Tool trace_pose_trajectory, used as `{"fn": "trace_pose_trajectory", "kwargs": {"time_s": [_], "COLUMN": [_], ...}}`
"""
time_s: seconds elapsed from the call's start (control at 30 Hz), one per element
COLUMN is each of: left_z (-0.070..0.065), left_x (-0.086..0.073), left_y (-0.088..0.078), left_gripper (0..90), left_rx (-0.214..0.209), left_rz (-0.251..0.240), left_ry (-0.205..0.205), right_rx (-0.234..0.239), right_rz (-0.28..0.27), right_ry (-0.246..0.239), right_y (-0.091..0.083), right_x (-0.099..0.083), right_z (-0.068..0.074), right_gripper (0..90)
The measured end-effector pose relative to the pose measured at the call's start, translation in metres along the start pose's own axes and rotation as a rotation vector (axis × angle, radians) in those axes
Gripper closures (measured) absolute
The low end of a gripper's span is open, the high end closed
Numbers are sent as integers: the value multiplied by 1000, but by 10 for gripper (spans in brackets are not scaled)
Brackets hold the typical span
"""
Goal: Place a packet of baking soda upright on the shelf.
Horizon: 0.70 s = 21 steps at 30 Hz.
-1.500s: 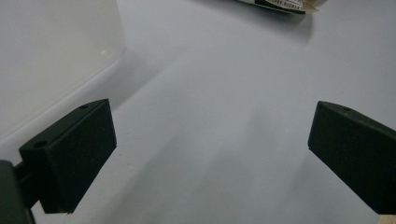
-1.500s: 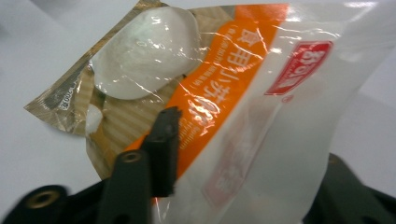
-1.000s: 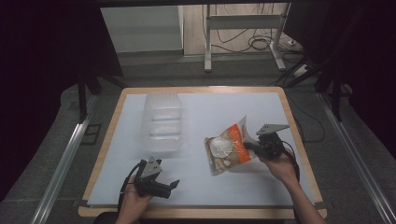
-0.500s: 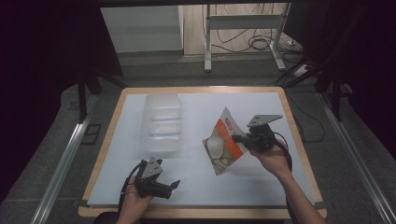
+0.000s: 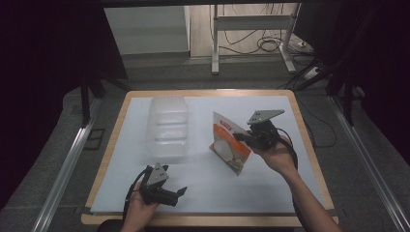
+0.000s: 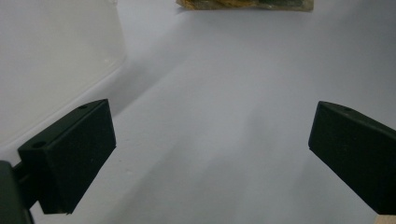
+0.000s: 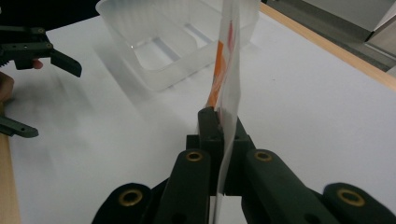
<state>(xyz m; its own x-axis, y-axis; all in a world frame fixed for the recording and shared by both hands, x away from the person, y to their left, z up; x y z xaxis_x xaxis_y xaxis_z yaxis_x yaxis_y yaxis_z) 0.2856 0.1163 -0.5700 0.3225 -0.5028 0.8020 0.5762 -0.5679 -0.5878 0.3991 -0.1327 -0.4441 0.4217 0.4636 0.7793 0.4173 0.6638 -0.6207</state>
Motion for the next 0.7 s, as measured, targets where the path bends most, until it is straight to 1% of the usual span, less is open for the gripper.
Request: {"fn": "trace_pose_trajectory", "kwargs": {"time_s": [0.1, 0.23, 0.3, 0.4, 0.43, 0.6, 0.67, 0.7], "left_z": [0, -1, -1, 0, 0, 0, 0, 0], "left_x": [0, 0, 0, 0, 0, 0, 0, 0], "left_y": [0, 0, 0, 0, 0, -1, -1, -1], "left_gripper": [7, 7, 7, 7, 7, 7, 5, 4], "left_rx": [-2, -1, -1, 0, 1, 1, -1, -1], "left_rz": [0, 0, -1, 1, 1, -1, -4, -6], "left_ry": [1, 2, 0, 2, 2, 0, -1, -2], "right_rx": [4, -3, -6, -8, -7, -3, 0, 2], "right_rz": [-6, -9, -17, -23, -30, -40, -52, -55], "right_ry": [1, 7, 6, 4, -2, -11, -17, -19], "right_y": [0, -1, -2, -3, -4, -4, -3, -3], "right_x": [3, 7, 13, 16, 22, 33, 44, 47], "right_z": [-2, -6, -9, -11, -12, -13, -14, -14], "right_gripper": [895, 894, 894, 894, 894, 894, 894, 894]}}
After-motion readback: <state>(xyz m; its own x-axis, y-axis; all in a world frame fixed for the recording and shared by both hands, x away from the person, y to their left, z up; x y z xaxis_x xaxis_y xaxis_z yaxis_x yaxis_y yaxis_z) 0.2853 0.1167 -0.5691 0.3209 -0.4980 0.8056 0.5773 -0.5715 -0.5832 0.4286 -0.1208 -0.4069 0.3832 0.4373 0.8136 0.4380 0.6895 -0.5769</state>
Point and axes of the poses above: each handheld gripper's, and its own axes: y roughly forward along the jaws, x roughly out of its top, z roughly to its left, the point moved 7 cm from there along y, roughly forward along the jaws, and after that the axes turned 8 degrees about y, right-handed, at the moved point
